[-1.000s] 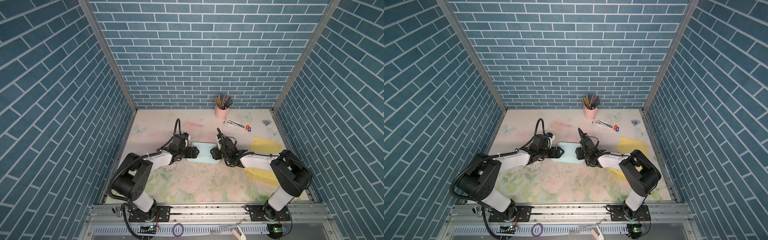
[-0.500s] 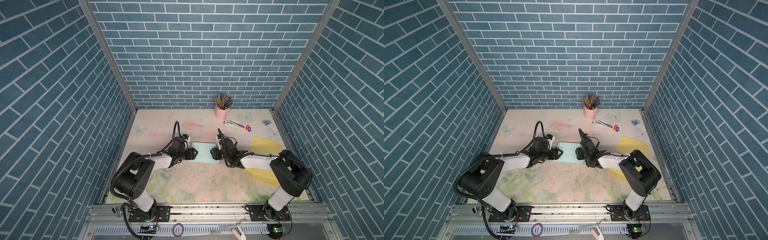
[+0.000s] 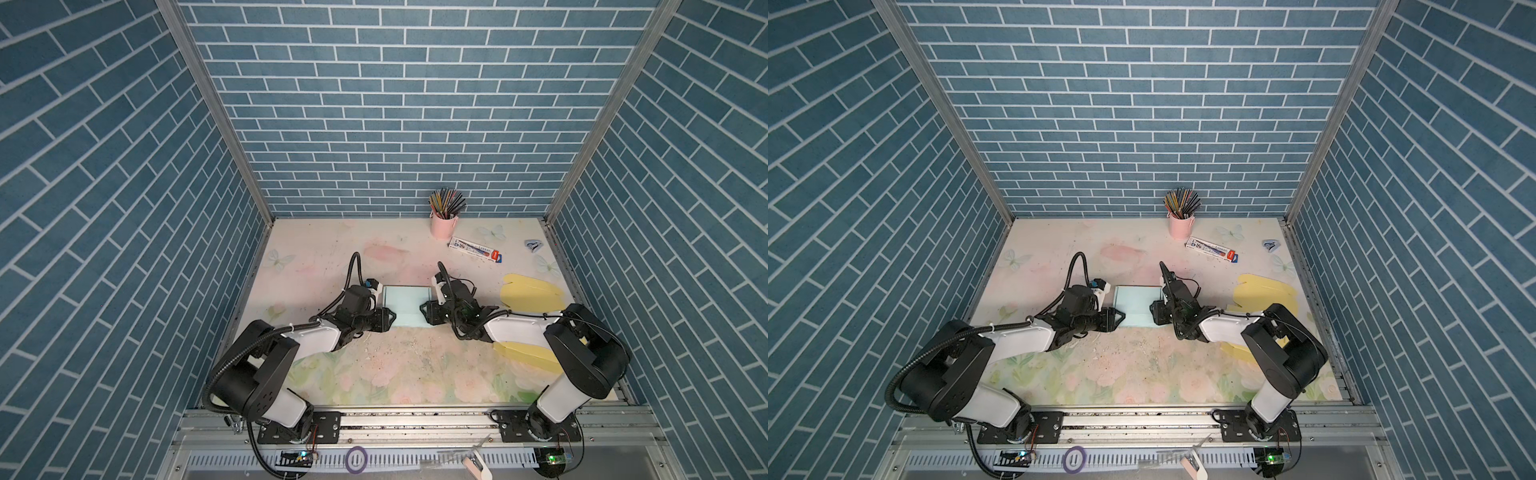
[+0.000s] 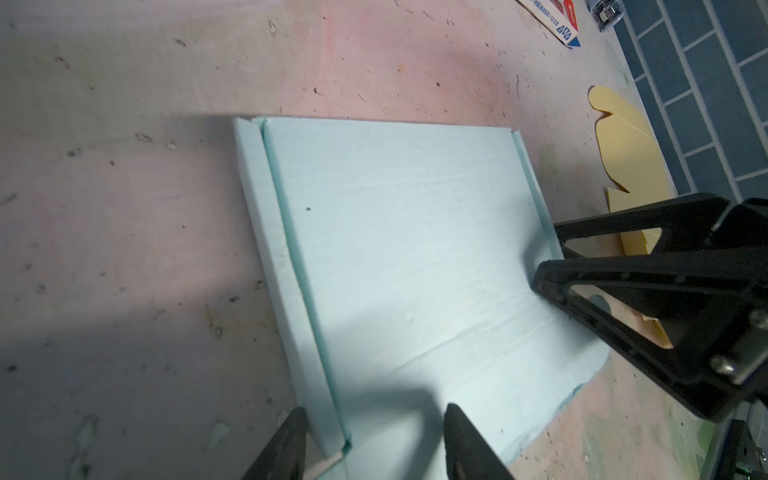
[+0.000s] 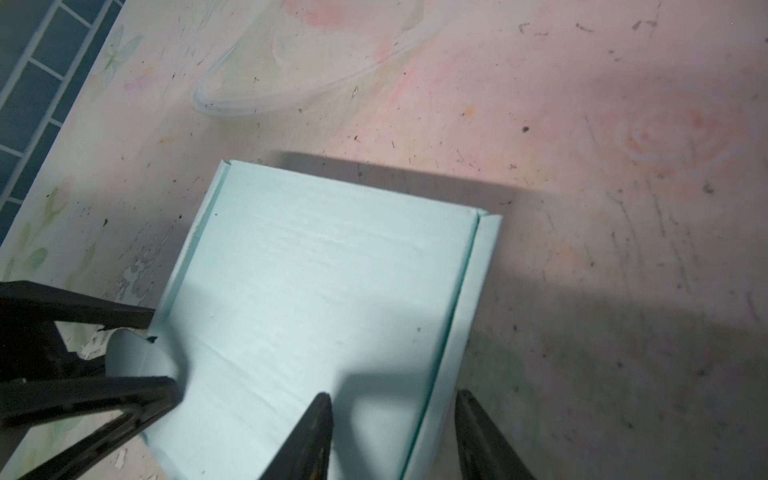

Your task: Fold the paper box

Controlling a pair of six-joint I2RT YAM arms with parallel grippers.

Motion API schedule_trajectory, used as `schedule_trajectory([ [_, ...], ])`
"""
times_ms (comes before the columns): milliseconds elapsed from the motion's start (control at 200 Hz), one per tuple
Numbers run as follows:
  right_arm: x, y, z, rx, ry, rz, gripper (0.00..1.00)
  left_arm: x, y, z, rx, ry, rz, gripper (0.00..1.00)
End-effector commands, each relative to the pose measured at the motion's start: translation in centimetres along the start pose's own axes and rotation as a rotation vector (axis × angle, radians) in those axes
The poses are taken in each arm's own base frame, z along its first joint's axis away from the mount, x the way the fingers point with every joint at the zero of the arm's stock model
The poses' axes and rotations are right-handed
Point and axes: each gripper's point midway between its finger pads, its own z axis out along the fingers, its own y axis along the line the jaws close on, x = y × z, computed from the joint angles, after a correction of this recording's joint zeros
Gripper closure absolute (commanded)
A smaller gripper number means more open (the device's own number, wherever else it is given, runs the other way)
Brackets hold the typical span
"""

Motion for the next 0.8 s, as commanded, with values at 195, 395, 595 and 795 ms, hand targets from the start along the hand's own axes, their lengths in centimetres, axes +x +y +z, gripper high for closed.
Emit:
schedule_trajectory([
  [195, 1.6, 1.5, -1.5, -0.018, 0.027, 0.014, 0.52, 1.3, -1.2, -1.9, -0.007, 0.000, 0.006, 0.46],
  [395, 2.4, 2.3, -2.1, -0.016, 0.023, 0.000, 0.52, 2.5, -1.4, -2.4, -0.015, 0.001, 0.009, 0.46],
  [595, 3.2, 2.7, -2.7, -0.010, 0.025, -0.007, 0.53, 3.5, -2.7, -3.2, -0.023, 0.002, 0.041, 0.46],
  [795, 4.5, 3.3, -3.7, -0.012, 0.027, -0.009, 0.54, 4.7, -3.6, -3.9, -0.023, -0.001, 0.049, 0.46],
])
